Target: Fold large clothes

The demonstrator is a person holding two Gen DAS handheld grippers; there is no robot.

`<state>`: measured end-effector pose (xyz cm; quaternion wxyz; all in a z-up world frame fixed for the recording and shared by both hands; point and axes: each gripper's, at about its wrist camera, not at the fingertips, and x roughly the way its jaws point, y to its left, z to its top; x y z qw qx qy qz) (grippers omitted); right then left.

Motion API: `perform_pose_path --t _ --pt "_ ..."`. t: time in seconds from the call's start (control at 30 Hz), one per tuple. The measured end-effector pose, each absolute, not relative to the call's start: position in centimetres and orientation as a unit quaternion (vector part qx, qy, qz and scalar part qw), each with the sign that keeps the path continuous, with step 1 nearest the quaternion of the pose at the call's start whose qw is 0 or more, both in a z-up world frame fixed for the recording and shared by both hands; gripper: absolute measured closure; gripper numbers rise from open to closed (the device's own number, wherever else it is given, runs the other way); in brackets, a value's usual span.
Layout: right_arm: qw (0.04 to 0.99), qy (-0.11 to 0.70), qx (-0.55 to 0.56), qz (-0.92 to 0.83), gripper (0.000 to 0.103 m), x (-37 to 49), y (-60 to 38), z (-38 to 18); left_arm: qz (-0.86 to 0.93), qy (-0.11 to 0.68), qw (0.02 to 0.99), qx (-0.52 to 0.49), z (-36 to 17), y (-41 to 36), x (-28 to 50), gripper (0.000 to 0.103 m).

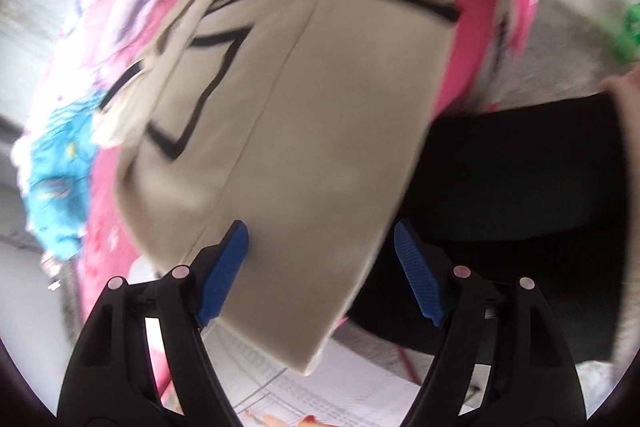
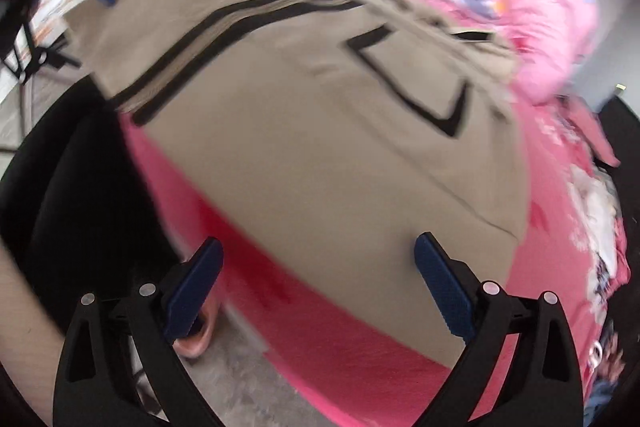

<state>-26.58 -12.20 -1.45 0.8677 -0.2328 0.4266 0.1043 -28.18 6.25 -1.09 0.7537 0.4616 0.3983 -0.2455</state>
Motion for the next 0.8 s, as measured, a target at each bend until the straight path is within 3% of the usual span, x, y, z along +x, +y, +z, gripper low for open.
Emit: perform_pose_path --t 0.1,0.13,0.2,0.23,0.27,0.37,0.47,0.6,0.8 --pt "0.886 0.411 -0.200 0.076 0.010 -26.7 -14.3 -0.7 -0.219 0.393 0.765 0.460 -0.3 7.3 -27.8 0.047" --pt "0.892 0.405 -0.188 0.069 0.013 -26.8 -15.0 -0.4 -0.227 0.406 0.772 0.432 0.5 7.8 -27.5 0.060" --pt "0.906 0.386 -0.165 0.052 0.022 -27.3 -16.6 0.8 -0.231 0.417 0.792 0.382 2.5 8.8 -26.6 0.081" --pt "0.912 0.377 -0.152 0.048 0.030 -27.6 -17.3 1.2 -0.229 0.411 0.801 0.370 3.3 9.1 -26.4 0.083" --pt "0.921 0.365 -0.127 0.049 0.044 -27.4 -18.1 2.2 -0.226 0.402 0.809 0.365 4.1 9.3 -26.2 0.087" --pt "0.934 0.349 -0.049 0.061 0.072 -26.5 -20.4 4.2 -0.228 0.394 0.831 0.319 6.3 9.9 -24.5 0.092" --pt "0.935 0.347 -0.018 0.068 0.087 -24.8 -21.3 5.2 -0.227 0.399 0.847 0.267 7.7 10.6 -22.5 0.095" --pt "0.942 0.328 0.023 0.064 0.092 -23.8 -21.9 6.7 -0.225 0.399 0.870 0.181 8.8 12.1 -20.8 0.097" --pt "0.948 0.290 0.122 0.056 0.092 -23.1 -23.6 7.9 -0.207 0.337 0.905 0.158 10.0 12.4 -20.2 0.098"
